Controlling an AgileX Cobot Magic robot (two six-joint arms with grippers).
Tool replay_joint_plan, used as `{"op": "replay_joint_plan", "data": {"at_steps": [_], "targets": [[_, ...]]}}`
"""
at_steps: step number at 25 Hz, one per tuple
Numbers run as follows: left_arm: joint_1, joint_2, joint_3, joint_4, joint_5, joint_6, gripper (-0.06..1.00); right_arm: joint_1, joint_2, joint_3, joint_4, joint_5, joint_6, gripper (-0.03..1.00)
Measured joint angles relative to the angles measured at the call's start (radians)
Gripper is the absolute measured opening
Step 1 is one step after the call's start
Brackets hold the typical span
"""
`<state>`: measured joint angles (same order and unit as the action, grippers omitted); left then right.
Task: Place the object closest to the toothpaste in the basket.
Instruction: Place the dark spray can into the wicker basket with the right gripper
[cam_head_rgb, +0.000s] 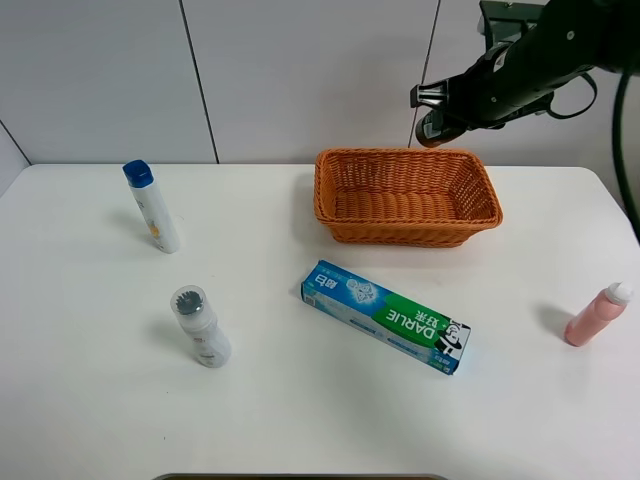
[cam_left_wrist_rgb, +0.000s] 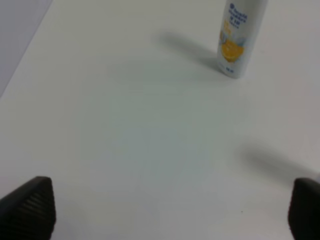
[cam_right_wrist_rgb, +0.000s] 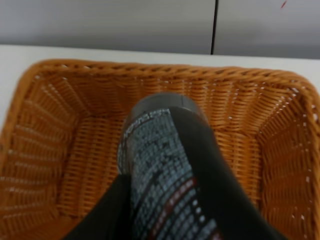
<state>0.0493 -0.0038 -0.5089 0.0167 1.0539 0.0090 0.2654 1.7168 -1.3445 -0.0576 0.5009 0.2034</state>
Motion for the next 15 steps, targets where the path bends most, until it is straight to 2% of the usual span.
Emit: {"op": "replay_joint_plan", "data": {"at_steps": [9,15], "targets": [[0.000,0.000,0.000,0.000,0.000,0.000,0.94,0.000,0.188,-0.097,0.012,-0.024,-0.007,0.36],[0.000,0.000,0.000,0.000,0.000,0.000,0.94,0.000,0.270,-0.104,0.035,-0.029,-0.011,0.36]]}}
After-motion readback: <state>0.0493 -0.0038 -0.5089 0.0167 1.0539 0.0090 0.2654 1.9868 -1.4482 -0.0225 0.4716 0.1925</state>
